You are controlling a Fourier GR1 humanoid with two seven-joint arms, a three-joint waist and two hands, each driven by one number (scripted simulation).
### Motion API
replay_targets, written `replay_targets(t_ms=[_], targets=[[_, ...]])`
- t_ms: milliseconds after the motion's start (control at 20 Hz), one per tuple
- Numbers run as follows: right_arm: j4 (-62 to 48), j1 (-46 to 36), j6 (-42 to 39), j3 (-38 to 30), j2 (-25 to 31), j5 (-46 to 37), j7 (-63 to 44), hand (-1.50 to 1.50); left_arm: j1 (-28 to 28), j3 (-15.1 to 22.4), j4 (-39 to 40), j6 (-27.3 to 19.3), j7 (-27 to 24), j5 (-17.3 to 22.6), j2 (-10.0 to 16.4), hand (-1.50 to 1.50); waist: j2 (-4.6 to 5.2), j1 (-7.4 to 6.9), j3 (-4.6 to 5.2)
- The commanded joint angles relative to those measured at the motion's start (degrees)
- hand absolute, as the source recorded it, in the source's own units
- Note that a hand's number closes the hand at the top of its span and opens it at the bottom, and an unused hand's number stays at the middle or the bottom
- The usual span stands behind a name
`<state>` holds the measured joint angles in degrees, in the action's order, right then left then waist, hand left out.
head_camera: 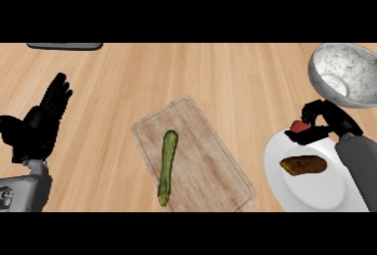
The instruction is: Pick the bell pepper from the plate and place it in the bowl
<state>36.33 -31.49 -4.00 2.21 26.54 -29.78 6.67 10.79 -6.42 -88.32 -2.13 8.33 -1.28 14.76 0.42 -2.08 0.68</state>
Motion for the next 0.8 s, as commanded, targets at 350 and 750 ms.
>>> replay_targets(t_ms=[350,750], targets=[[12.2,-17.4,7.8,11.9,-6.2,-18.1,-28.6,1.50,0.2,-1.4,-1.4,-1.2,3.4,-0.2,0.7,0.00,-1.21,2.35,-0.60],[29.1,-17.3,11.3,4.7,-1.3,-17.3,-37.7,1.50,-3.4,-3.8,0.7,0.8,-2.1,1.5,1.3,0.00,-0.97,3.15,-0.65]])
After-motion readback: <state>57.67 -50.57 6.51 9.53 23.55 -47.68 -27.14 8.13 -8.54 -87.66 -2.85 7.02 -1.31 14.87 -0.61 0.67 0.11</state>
